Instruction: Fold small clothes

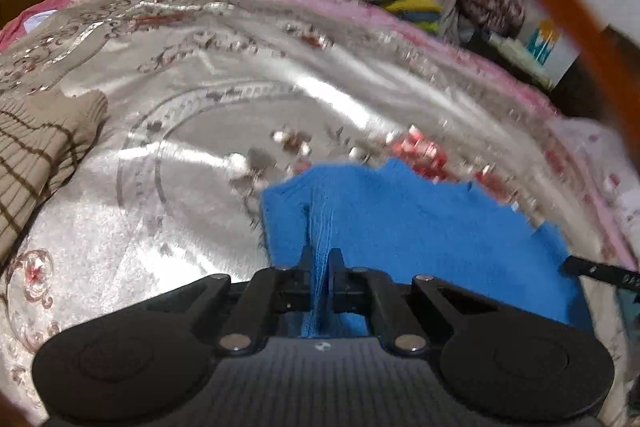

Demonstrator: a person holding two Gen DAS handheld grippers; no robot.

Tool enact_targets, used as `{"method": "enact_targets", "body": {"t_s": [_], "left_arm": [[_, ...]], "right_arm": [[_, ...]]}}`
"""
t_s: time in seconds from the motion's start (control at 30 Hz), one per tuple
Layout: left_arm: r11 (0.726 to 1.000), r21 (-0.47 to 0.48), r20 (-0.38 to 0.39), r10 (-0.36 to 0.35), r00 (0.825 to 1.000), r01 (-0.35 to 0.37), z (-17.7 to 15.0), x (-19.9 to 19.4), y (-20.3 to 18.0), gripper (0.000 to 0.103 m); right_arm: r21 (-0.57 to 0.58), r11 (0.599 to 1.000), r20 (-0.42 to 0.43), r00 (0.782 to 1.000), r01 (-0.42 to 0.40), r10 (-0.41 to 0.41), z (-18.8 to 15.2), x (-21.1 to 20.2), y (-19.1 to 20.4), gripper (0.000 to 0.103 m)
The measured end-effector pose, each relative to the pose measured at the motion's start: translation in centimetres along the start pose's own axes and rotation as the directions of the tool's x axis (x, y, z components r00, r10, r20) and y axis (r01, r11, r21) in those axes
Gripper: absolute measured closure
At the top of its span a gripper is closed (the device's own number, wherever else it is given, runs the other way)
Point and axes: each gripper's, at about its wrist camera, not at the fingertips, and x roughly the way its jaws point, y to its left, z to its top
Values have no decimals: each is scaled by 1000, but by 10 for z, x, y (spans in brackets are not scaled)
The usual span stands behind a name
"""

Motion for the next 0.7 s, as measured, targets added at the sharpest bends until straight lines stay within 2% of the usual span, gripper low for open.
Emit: {"method": "enact_targets", "body": {"t_s": [0.23, 0.3, 0.37, 0.4, 0.47, 0.53, 0.57, 0.6, 0.7], "left_arm": [[999, 0, 107, -47, 993, 47, 21, -23, -3, 92], [999, -14, 111, -48, 993, 50, 21, -20, 0, 92], [999, -11, 87, -45, 995, 46, 16, -13, 1, 92], [999, -8, 72, -39, 997, 39, 12, -9, 1, 92], [999, -5, 48, -32, 998, 32, 6, -4, 2, 92], [999, -12, 34, -38, 999, 38, 2, -2, 4, 92], [999, -13, 30, -40, 999, 40, 2, -1, 5, 92], [999, -13, 27, -41, 999, 41, 2, 0, 5, 92], [999, -5, 18, -35, 999, 35, 3, 1, 5, 92]], "right_arm": [[62, 998, 126, 992, -18, 10, 23, -28, -14, 100], [89, 996, 124, 992, -26, 15, 25, -27, -20, 100], [106, 993, 76, 996, -43, 35, 21, -20, -24, 94], [102, 994, 54, 998, -31, 25, 18, -16, -24, 89], [77, 997, 15, 1000, -7, 6, 10, -8, -22, 87], [97, 995, -10, 1000, -14, 15, 5, -1, -24, 64], [111, 994, -22, 999, -21, 24, 4, 2, -25, 59], [113, 993, -30, 999, -25, 29, 3, 4, -26, 56], [72, 997, -54, 998, -16, 20, 0, 13, -20, 56]]}}
